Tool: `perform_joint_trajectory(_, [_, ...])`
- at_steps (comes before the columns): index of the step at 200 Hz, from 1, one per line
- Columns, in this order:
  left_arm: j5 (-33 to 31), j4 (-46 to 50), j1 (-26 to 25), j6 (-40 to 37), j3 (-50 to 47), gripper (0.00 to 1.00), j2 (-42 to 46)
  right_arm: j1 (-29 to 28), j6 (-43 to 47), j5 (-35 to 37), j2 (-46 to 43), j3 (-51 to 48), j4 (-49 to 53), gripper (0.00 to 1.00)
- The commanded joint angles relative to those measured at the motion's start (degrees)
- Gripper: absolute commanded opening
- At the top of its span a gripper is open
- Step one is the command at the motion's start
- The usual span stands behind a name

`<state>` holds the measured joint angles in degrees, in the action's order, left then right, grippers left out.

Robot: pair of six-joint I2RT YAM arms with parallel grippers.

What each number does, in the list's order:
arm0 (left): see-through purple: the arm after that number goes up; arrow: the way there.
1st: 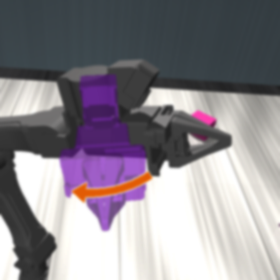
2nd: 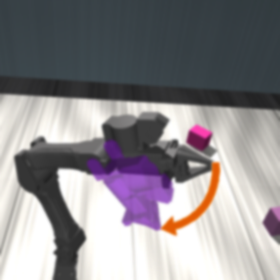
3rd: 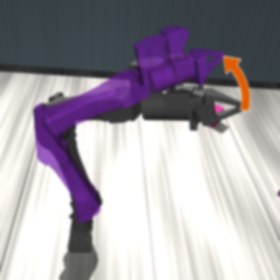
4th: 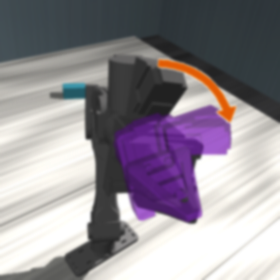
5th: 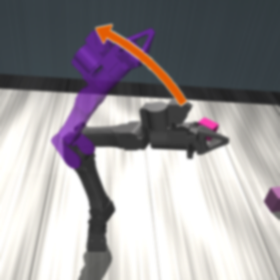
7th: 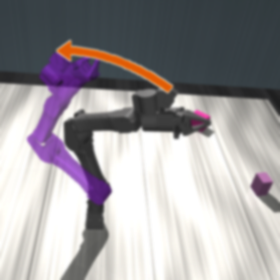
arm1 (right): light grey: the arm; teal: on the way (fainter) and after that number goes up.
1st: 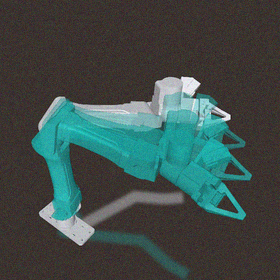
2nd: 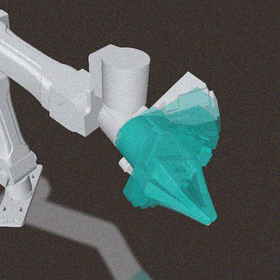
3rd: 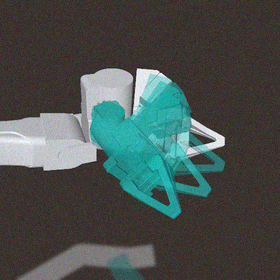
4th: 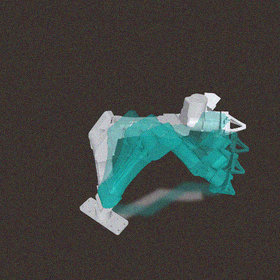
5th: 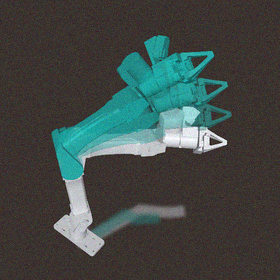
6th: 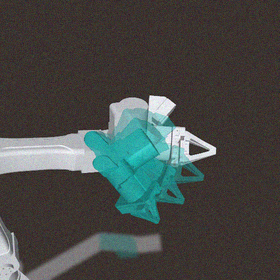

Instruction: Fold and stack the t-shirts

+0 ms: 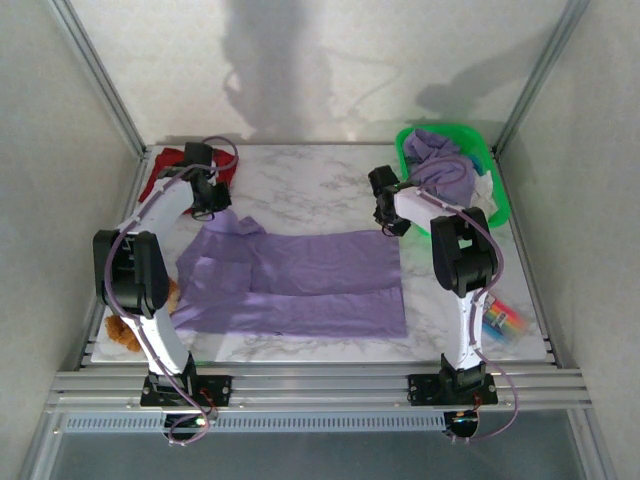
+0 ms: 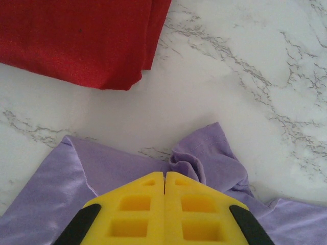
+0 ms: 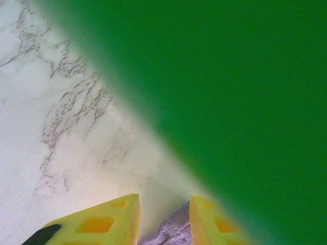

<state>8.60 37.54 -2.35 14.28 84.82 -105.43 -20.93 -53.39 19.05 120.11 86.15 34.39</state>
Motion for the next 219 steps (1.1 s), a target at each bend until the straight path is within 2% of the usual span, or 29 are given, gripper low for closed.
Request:
perform_joint_trajectory(1, [0.89,0.09,0.59,-1.01,-1.12,0.00,1.89,-0.59,-1.55,-3.07,4.29,-1.93,10.08,0.32])
perform_joint_trajectory(46, [0.91,0.03,0.60,-1.08,-1.89,0.00,2.24,-0.97,-0.29,-3.24,3.44,-2.33,10.66,0.33])
perform_joint_trajectory(85, [1.06,-0.08,0.60,-0.94,-2.11,0.00,2.42,-1.10,-1.69,-8.77,1.27,-7.33,5.01,0.32])
perform_joint_trajectory(137, [1.42,-0.54,0.58,-0.92,-2.37,0.00,2.33,-2.29,1.20,-2.18,3.23,-2.21,11.98,0.32])
perform_joint_trajectory(219, [1.57,-0.76,0.56,-1.01,-2.46,0.00,2.16,-1.72,6.65,3.49,0.77,0.86,14.60,0.33])
